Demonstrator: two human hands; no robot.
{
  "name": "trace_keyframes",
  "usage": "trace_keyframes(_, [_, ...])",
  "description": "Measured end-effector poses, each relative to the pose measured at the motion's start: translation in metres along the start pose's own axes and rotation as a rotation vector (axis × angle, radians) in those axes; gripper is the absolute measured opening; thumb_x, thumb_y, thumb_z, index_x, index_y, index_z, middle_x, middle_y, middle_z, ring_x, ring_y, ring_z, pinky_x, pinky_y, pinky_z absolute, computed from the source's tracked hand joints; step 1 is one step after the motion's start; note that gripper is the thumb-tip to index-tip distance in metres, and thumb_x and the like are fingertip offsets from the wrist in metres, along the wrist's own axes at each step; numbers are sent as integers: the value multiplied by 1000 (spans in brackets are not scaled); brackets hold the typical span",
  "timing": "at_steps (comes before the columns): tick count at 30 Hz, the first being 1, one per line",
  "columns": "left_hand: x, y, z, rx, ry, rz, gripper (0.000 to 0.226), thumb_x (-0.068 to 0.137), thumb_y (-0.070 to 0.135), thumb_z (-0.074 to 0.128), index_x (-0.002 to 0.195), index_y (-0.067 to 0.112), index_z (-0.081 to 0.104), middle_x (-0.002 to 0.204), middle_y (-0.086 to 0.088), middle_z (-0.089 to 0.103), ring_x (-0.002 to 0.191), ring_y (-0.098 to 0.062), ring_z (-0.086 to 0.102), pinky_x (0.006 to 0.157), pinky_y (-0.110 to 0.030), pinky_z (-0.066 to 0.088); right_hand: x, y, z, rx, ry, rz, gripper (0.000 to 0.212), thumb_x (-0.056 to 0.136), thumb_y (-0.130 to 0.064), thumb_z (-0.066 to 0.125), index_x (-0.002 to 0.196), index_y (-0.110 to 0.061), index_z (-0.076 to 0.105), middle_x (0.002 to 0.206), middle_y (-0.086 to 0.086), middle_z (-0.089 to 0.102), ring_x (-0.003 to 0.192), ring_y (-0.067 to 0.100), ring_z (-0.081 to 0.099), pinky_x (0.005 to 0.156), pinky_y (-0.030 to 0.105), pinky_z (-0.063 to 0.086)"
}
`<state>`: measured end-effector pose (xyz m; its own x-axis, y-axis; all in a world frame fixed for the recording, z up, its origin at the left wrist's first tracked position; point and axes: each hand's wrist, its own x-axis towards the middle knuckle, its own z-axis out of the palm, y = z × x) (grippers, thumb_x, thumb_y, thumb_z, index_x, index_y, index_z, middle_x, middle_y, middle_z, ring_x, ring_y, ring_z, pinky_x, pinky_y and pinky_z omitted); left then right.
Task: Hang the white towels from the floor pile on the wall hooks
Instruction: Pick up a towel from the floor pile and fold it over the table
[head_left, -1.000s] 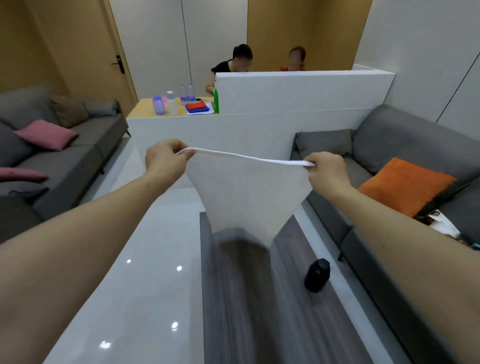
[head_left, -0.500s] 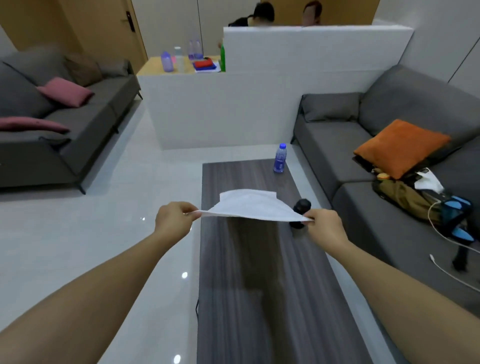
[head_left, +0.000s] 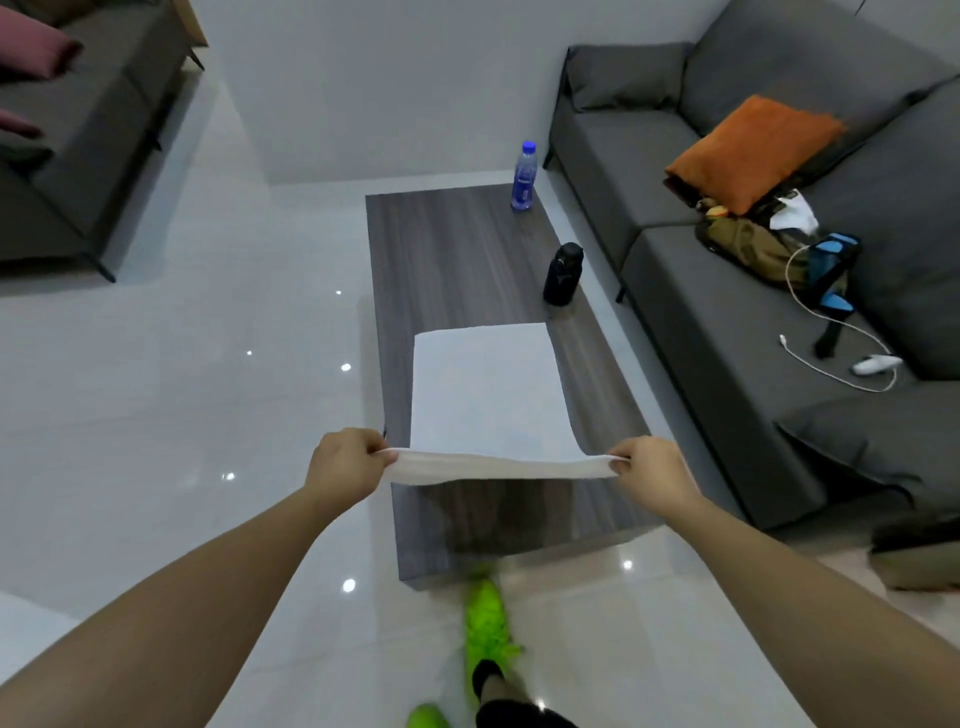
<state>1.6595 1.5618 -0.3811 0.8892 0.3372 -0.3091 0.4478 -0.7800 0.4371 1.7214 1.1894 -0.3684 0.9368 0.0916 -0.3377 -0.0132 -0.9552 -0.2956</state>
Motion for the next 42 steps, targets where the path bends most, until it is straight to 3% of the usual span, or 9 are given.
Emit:
trace_keyframes(8, [-15,-5,9,-25,7,-11,17,93,35,63,94,22,74,88,3,69,81,-15,59,68,-25,42,-14,9,12,48,22,62,20,90,-8,59,91,-19,76,81,1,69,75,19,64,73,37,58])
trace_keyframes(12, [13,-1,9,-33,1,-20,16,92,33,64,93,21,74,86,4,69,82,-15,60,68,-25,41,24,9,12,67,45,71,14,91,-17,63,89,-20,76,74,-4,67,68,13,62,57,24,47])
trace_keyframes(16, [65,14,6,-47,4,-52,12,89,33,66,82,25,73,78,10,67,81,-14,60,62,-24,40,86,4,9,63,28,88,13,91,-19,63,84,-22,74,68,-6,63,62,12,60,50,22,44])
trace_keyframes(21, [152,39,13,-40,-2,-120,13,89,33,65,77,28,70,76,10,67,82,-18,60,63,-26,39,194,-3,1,71,-18,56,15,90,-20,62,81,-21,73,75,3,69,70,21,62,62,33,54])
trace_keyframes(24, [190,45,30,-90,87,-175,12,90,23,60,88,24,72,86,6,70,82,-16,59,71,-25,39,242,-6,6,157,45,62,13,91,-21,62,89,-18,75,84,7,72,79,27,65,71,36,55])
trace_keyframes(27, [210,40,66,-125,115,-280,19,91,19,58,106,18,71,96,-2,71,84,-20,59,75,-27,42,274,1,27,270,85,157,21,91,-25,62,106,-14,72,96,8,73,89,30,66,79,37,55])
trace_keyframes(31, [195,18,120,-193,-104,-466,25,91,20,58,114,16,67,105,-6,69,92,-27,65,86,-36,53,269,32,78,290,-73,281,19,92,-21,61,104,-13,74,101,7,74,88,26,66,75,26,48])
trace_keyframes(37, [132,-26,197,-235,-308,-751,41,89,27,65,126,11,61,117,-10,65,106,-30,60,93,-38,50,193,81,172,407,-382,687,22,86,-24,69,103,-11,75,100,10,73,91,28,66,83,36,55])
trace_keyframes(42, [98,-44,239,-225,-240,-849,66,82,27,70,141,14,42,125,-18,52,114,-36,53,98,-40,44,133,85,224,528,-359,835,38,80,-29,74,114,-16,62,97,6,68,91,29,64,82,41,55])
